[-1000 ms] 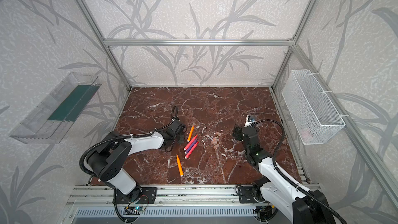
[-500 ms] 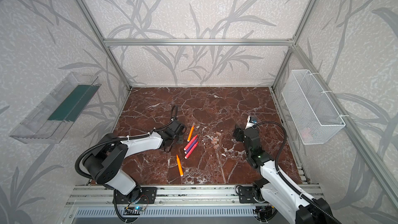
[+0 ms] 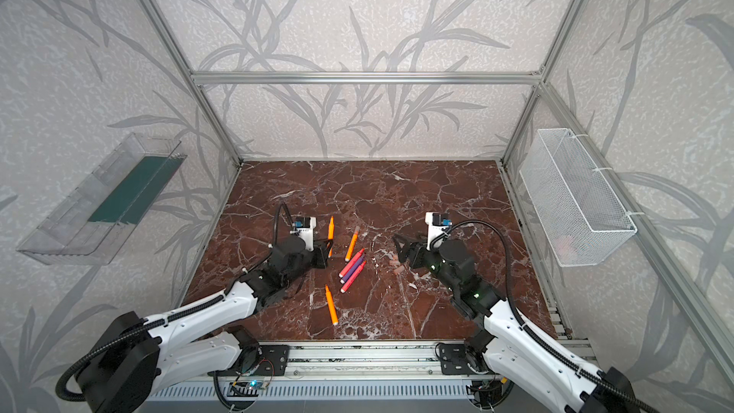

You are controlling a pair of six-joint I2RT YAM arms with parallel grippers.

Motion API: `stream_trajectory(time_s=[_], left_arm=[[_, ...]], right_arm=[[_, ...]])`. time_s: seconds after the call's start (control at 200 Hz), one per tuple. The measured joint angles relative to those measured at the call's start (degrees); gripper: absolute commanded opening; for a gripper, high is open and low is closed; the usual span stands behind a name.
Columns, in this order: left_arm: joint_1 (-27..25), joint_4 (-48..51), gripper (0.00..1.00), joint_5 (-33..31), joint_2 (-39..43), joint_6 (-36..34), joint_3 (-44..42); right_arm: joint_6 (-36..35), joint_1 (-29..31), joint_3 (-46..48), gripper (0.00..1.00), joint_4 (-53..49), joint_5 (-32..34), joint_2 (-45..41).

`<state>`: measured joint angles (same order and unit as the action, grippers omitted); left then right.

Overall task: Insert the pens into the pen caps
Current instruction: 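Move the left gripper to another orange marker and grasp it, then lift the orange marker with the left gripper while the right gripper approaches it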

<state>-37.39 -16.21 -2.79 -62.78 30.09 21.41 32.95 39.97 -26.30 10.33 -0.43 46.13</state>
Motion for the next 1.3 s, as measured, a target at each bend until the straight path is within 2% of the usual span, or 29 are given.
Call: stream_trajectory(time_s=[0.075, 0.16, 0.325, 0.49, 0.755, 1.0, 1.3], left_arm=[[-0.1, 0.8, 0.00, 1.5, -0.1, -1.0, -1.0], [-0.1, -3.8, 0.00, 5.0, -0.2, -2.0, -0.8], [-0.4, -16.1, 0.00, 13.3, -2.1, -2.3, -1.2], [-0.8, -21.4, 0.00, 17.6, -5.1, -3.0, -1.2], [-2.1, -23.7, 0.00, 20.4, -5.4, -4.1, -1.2], [-5.9, -23.6, 0.00, 20.7, -4.7, -6.7, -1.2], [-8.0, -23.0, 0.00, 19.7, -1.6, -9.0, -1.3]], right_arm=[[-0.9, 5.4, -1.2, 0.86, 1.5, 0.4, 2.6], [-1.9, 9.7, -2.3, 0.86, 3.8, 0.8, 5.5], [-2.4, 13.1, -4.3, 0.81, 6.9, 1.6, 11.1], [-1.9, 15.9, -4.8, 0.76, 10.3, 2.6, 14.8], [-0.7, 17.4, -6.6, 0.70, 12.8, 4.9, 19.7], [0.2, 17.4, -7.4, 0.60, 13.6, 11.2, 19.9], [2.2, 17.4, -8.4, 0.57, 13.6, 15.7, 21.6]])
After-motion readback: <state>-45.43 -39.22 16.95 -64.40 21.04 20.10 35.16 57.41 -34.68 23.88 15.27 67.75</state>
